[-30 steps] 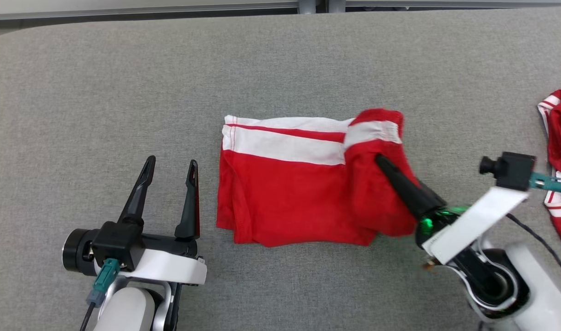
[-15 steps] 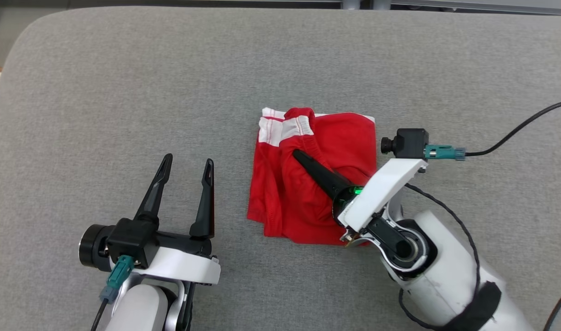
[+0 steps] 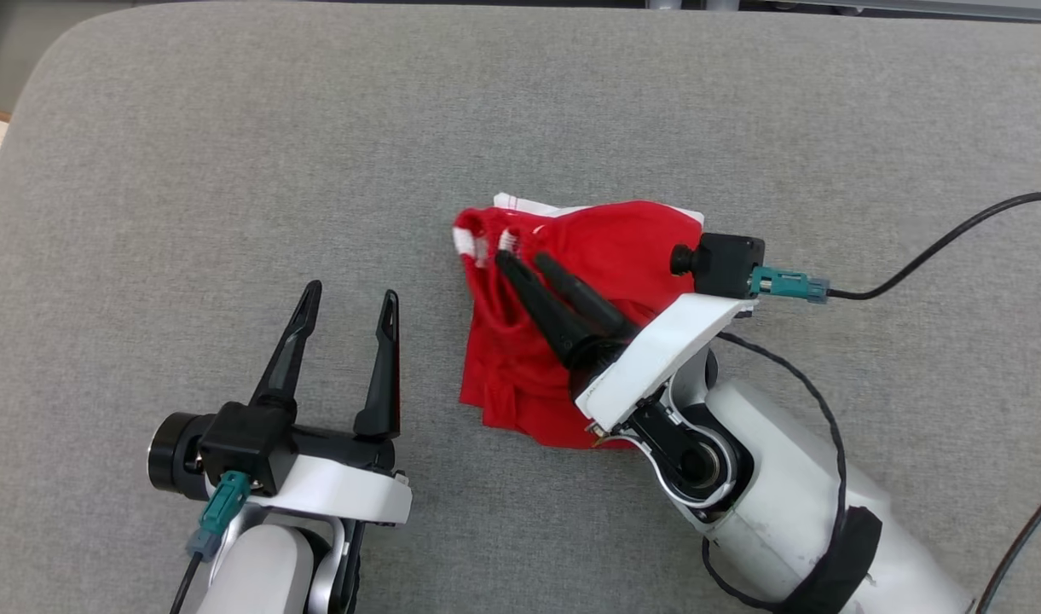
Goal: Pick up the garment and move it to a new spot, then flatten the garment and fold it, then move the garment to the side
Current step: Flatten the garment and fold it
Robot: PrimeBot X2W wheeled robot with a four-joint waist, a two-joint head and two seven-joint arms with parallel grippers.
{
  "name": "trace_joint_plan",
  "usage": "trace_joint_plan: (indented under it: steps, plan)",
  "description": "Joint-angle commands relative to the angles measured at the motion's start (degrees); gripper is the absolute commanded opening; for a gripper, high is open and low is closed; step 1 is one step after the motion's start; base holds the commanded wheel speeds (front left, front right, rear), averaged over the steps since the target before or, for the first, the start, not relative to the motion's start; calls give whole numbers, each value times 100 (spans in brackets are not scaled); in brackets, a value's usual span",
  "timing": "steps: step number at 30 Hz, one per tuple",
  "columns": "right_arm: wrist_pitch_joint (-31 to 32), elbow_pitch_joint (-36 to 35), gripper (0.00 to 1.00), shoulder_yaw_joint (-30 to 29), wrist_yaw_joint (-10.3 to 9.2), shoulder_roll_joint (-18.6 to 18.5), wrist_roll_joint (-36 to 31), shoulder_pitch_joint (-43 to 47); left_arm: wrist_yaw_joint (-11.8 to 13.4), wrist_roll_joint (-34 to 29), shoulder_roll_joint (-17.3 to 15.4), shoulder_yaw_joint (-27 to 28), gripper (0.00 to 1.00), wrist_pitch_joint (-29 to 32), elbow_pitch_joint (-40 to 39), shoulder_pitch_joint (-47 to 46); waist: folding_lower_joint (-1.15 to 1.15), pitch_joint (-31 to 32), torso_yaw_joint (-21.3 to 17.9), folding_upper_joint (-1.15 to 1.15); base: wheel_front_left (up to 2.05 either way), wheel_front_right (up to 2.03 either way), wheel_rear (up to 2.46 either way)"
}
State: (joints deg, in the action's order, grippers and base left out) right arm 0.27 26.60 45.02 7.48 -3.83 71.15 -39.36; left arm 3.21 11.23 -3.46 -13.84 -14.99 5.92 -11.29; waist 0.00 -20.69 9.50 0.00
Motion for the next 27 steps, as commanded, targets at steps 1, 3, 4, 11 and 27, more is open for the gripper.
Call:
trace_joint_plan:
  steps: [1,3,4,11,27]
  plan:
    - [-116,-91,100,23,3,-85,-44,-95,-15,-32,-17,29,100,-23,-12,-51,0,1,-44,0,0,0,0]
    - [-319,-302,100,150,3,-162,-62,-123,-39,-60,-17,40,100,-23,-1,-58,0,6,-95,0,0,0,0]
    - [-469,-385,100,189,3,-252,-137,-166,-46,-68,-14,46,100,-23,2,-64,0,8,-119,0,0,0,0]
    - [-1472,-255,100,114,3,-851,-1176,-178,-69,-130,-10,98,100,-23,33,0,0,109,-249,0,0,0,0]
    - [-1537,-1062,100,-3129,2,-1176,-4438,2137,1,-152,-248,408,100,-22,11,266,0,411,-647,0,0,0,0]
